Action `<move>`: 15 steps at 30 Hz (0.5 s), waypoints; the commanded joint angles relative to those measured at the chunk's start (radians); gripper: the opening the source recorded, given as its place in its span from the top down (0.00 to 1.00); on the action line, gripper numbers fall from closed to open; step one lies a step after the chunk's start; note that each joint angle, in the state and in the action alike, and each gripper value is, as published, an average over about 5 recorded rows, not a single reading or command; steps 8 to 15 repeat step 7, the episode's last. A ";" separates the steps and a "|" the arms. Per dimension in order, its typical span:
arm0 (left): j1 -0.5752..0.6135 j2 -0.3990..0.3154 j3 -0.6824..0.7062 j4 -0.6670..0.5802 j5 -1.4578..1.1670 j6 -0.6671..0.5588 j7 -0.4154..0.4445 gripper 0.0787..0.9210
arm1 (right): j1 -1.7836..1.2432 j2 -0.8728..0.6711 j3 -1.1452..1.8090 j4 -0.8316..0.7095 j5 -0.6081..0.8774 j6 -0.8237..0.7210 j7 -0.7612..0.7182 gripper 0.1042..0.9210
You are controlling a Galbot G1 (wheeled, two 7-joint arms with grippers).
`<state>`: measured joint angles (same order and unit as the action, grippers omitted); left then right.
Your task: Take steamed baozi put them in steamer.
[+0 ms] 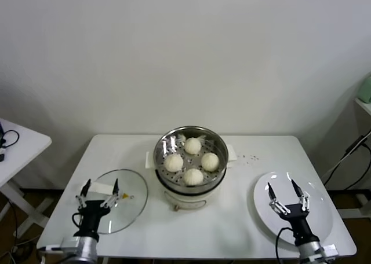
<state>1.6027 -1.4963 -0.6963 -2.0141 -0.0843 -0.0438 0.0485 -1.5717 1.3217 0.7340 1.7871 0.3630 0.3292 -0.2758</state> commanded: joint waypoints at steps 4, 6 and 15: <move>0.002 -0.001 -0.009 -0.002 -0.004 -0.002 0.013 0.12 | -0.022 0.029 0.006 0.006 0.011 0.011 -0.022 0.12; 0.005 -0.001 -0.009 -0.003 -0.004 -0.003 0.012 0.12 | -0.022 0.029 0.005 0.005 0.011 0.011 -0.024 0.12; 0.005 -0.001 -0.009 -0.002 -0.004 -0.004 0.012 0.12 | -0.021 0.029 0.004 0.005 0.011 0.011 -0.025 0.12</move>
